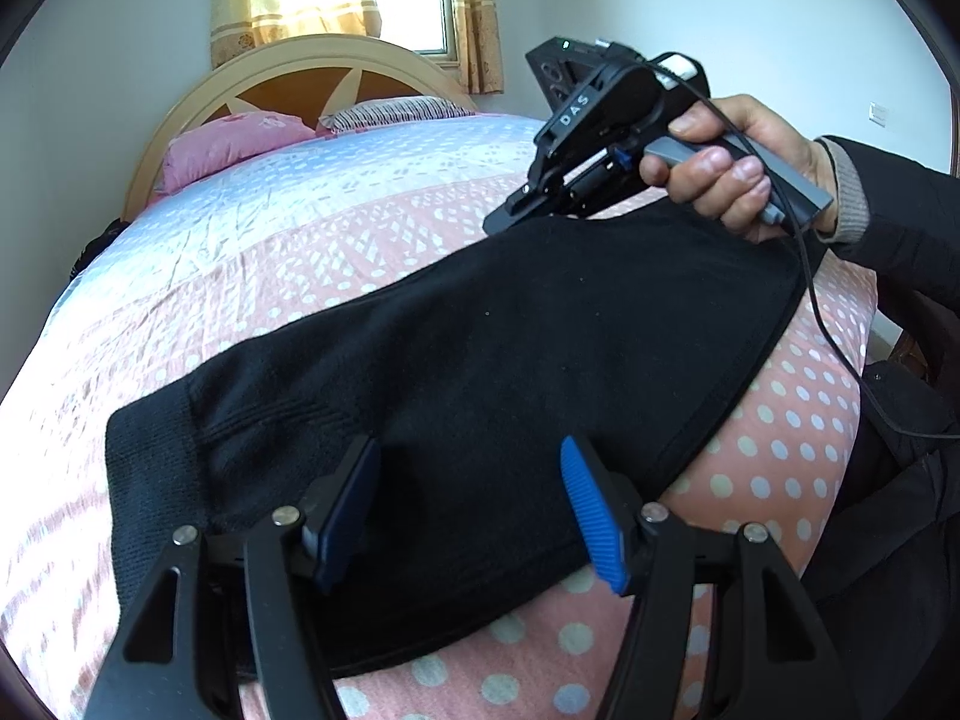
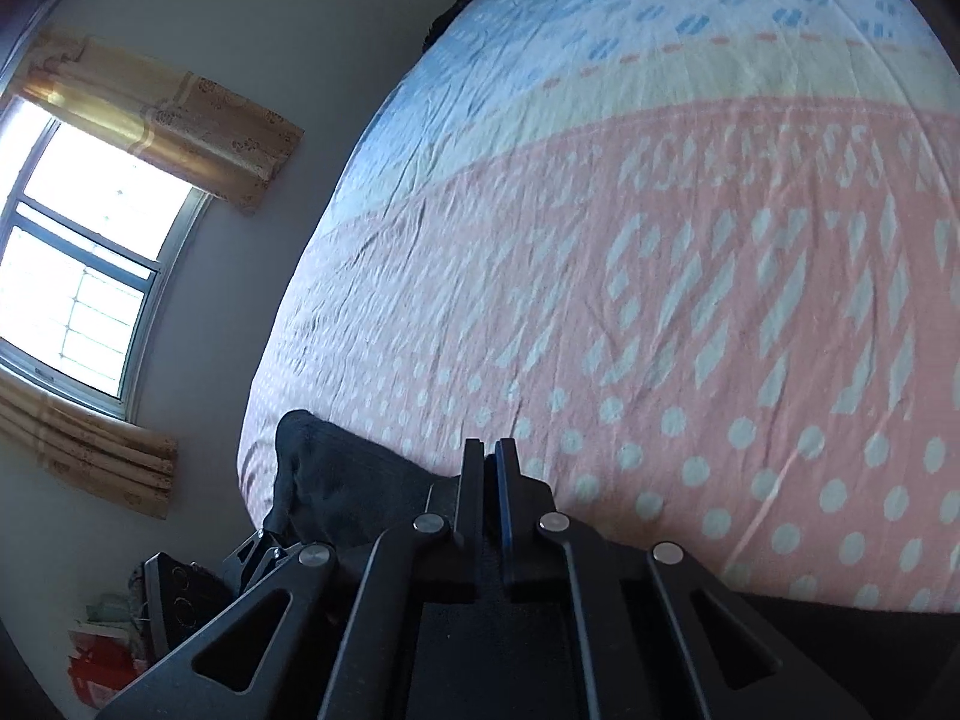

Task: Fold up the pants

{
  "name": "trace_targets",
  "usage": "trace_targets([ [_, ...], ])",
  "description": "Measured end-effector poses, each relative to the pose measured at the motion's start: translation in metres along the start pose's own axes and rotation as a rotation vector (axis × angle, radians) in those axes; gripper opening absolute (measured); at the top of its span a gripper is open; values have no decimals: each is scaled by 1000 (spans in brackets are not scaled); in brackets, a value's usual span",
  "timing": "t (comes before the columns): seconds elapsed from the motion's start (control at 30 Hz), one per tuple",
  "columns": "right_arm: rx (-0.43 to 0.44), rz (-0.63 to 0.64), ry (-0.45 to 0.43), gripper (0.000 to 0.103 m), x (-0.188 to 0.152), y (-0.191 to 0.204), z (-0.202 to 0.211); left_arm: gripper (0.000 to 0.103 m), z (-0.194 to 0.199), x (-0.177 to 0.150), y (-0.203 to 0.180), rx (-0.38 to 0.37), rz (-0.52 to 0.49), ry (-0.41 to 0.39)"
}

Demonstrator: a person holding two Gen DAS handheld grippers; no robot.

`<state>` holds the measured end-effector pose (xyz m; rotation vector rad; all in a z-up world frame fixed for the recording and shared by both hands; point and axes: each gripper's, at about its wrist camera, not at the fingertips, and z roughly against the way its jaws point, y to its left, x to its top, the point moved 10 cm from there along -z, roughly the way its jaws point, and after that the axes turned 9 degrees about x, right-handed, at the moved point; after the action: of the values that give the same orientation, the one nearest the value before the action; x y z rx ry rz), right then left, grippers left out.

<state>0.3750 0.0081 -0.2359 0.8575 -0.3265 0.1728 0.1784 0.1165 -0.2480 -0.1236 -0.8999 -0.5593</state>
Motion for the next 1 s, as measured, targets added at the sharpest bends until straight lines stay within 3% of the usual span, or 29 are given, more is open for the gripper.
trace_targets([
  [0.13, -94, -28, 25, 1, 1, -27, -13, 65, 0, -1, -1, 2, 0, -7],
  [0.3, -21, -66, -18, 4, -4, -28, 5, 66, 4, -3, -1, 25, 1, -17],
  [0.33, -33, -55, -30, 6, -6, -28, 16, 66, 5, -2, -2, 35, 3, -18],
  [0.37, -38, -39, -45, 17, -9, -28, 30, 68, 6, -2, -1, 52, 10, -13],
  [0.4, -51, -24, -65, 32, -12, -30, 50, 68, 8, -1, -2, 70, 17, -3],
  [0.43, -66, -16, -92, 36, -15, -34, 72, 68, 10, 2, -6, 75, 17, 5],
  [0.6, -124, -32, -251, 36, -40, -63, 195, 68, 30, 33, -56, 13, -70, -57],
  [0.83, -264, -172, -517, 37, -112, -124, 380, 68, 14, 65, -145, -70, -239, -47],
  [1.0, -331, -266, -632, 37, -168, -154, 439, 68, 9, 87, -210, -144, -361, -61],
])
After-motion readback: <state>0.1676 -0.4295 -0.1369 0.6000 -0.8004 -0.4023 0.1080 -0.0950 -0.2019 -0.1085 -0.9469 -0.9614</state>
